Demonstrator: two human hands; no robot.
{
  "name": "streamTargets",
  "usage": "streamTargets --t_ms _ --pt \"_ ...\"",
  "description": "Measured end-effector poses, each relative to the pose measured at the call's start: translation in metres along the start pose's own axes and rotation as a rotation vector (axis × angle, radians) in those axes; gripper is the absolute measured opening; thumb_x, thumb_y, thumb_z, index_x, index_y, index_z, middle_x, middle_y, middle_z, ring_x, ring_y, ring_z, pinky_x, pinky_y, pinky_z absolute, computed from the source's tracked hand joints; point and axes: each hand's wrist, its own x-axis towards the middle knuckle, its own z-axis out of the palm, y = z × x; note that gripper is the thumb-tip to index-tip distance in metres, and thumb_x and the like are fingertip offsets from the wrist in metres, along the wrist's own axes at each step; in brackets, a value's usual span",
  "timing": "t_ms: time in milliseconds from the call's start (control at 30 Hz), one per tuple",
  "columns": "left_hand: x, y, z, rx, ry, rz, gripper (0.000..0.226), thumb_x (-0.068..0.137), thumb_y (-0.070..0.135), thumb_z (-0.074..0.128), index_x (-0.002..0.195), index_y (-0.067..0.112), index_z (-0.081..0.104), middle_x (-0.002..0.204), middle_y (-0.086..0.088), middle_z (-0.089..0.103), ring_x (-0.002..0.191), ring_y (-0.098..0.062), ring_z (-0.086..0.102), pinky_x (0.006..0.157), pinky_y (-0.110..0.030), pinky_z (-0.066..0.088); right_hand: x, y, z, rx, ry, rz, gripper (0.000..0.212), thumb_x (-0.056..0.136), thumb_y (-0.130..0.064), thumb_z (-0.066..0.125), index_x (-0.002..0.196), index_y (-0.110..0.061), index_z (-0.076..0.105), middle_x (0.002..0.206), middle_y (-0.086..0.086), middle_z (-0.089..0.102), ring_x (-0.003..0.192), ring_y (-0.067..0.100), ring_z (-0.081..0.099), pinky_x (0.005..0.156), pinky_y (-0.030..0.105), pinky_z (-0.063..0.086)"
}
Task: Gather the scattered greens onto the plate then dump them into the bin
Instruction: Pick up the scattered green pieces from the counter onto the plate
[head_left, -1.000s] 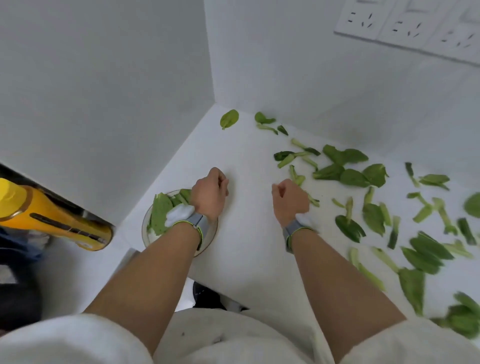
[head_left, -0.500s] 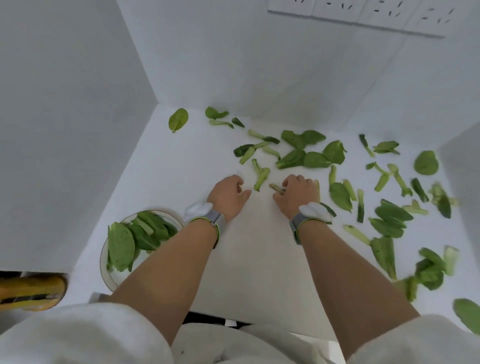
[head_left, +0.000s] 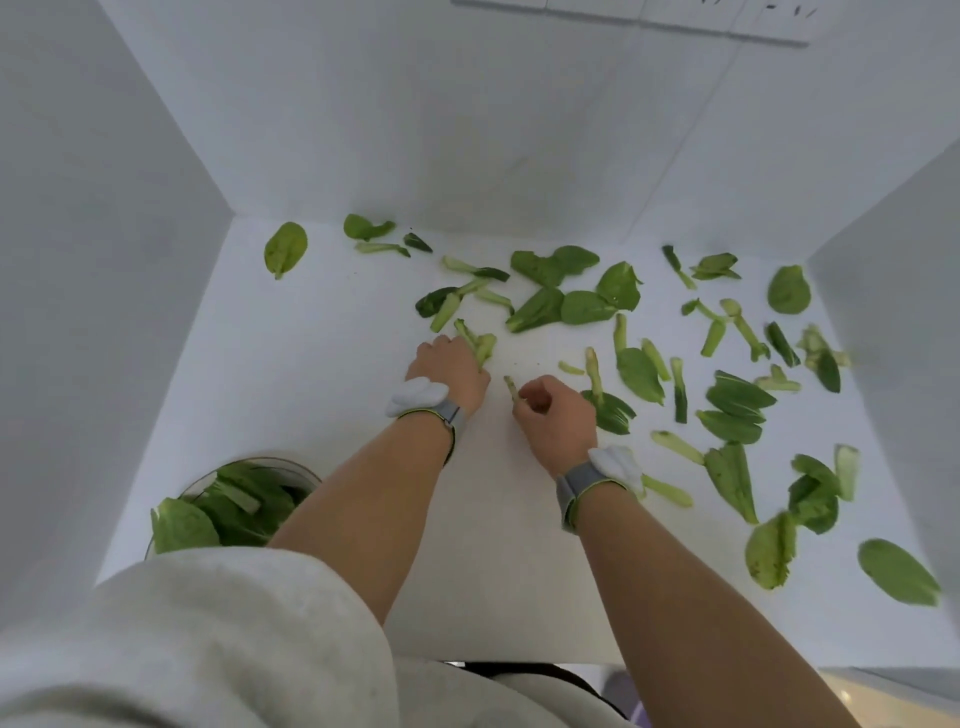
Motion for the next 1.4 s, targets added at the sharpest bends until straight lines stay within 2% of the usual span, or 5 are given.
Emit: streamTargets --t_ms 133,300,800,1133,1400 --pt "-0.005 -0.005 -0.009 -0.040 -0.028 0.041 0.021 0.090 0.029 0.052 0.091 0.011 0.063 0.098 -0.007 0.068 0.079 -0.022 0.059 0.059 -0.027 0.039 0.003 -0.006 -0.005 0.330 0.050 0.139 0.008 0.084 -0.021 0.071 0.091 -0.023 0.072 0.081 -0.010 0.069 0.077 0.009 0.061 0.073 0.020 0.050" --pt "-0.024 -0.023 -0.016 -0.350 0.005 -0.034 0.020 0.089 0.026 0.058 0.104 0.017 0.068 0.105 0.000 0.069 0.098 -0.021 0.063 0.080 -0.031 0.051 0.004 -0.013 -0.009 0.535 0.065 0.238 0.009 0.085 -0.019 0.072 0.093 -0.022 0.072 0.082 -0.010 0.067 0.079 0.010 0.059 0.084 0.033 0.052" --pt "-0.132 -0.120 -0.050 -0.754 0.453 -0.285 0.001 0.082 0.016 0.059 0.083 0.017 0.059 0.075 0.005 0.059 0.070 -0.015 0.053 0.068 -0.029 0.046 -0.057 -0.100 0.071 0.408 -0.392 -0.021 0.006 0.079 -0.017 0.069 0.083 -0.020 0.071 0.077 -0.004 0.068 0.074 0.016 0.059 0.079 0.038 0.054" --pt "-0.208 -0.200 -0.047 -0.434 0.506 -0.590 0.010 0.081 0.030 0.059 0.082 0.020 0.057 0.080 0.002 0.061 0.086 -0.026 0.056 0.069 -0.034 0.047 -0.121 -0.136 0.119 0.282 -0.619 -0.268 0.007 0.075 -0.021 0.068 0.076 -0.027 0.072 0.071 -0.013 0.071 0.072 0.004 0.065 0.062 0.016 0.047" --pt "-0.218 -0.221 -0.021 -0.323 0.483 -0.699 0.033 0.089 0.054 0.040 0.080 0.026 0.054 0.087 0.000 0.048 0.088 -0.029 0.055 0.072 -0.032 0.039 -0.107 -0.116 0.118 0.010 -0.547 -0.461 0.008 0.082 -0.027 0.070 0.074 -0.029 0.071 0.069 -0.018 0.066 0.069 0.001 0.061 0.073 0.024 0.052"
